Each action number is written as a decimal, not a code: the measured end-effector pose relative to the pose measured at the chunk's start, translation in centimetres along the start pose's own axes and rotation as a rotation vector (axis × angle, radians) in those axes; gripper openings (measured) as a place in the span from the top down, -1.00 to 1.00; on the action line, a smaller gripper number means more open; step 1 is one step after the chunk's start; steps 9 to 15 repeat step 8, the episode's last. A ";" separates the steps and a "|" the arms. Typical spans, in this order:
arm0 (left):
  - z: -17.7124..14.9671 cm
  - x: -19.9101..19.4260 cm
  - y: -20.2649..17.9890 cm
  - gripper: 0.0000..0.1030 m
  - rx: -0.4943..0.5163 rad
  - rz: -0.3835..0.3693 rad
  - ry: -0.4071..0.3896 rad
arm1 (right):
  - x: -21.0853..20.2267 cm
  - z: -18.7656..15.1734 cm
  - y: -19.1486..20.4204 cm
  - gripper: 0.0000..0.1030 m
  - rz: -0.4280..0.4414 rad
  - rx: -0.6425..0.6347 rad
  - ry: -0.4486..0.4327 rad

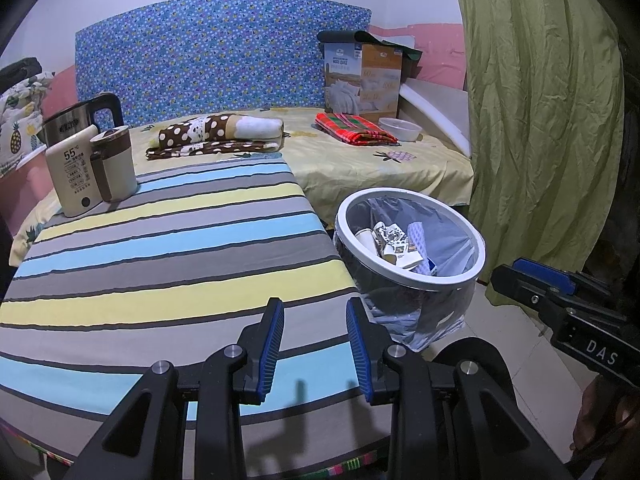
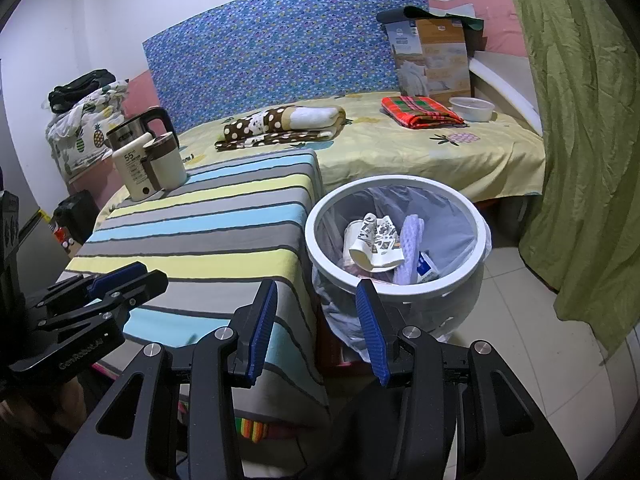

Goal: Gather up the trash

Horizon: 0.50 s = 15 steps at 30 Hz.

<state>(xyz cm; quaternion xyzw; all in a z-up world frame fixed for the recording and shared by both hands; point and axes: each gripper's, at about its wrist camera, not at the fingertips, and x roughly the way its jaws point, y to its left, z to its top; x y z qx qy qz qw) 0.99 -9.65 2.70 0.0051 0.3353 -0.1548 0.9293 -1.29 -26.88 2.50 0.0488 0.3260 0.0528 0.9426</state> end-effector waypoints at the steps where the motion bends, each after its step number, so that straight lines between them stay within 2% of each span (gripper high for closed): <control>1: -0.1 0.0 0.1 0.38 0.000 0.004 -0.001 | 0.0 0.0 0.1 0.16 0.001 0.000 0.000; 15: 0.0 0.2 0.2 0.38 -0.001 0.005 -0.002 | 0.0 0.0 0.0 0.16 0.001 -0.001 0.001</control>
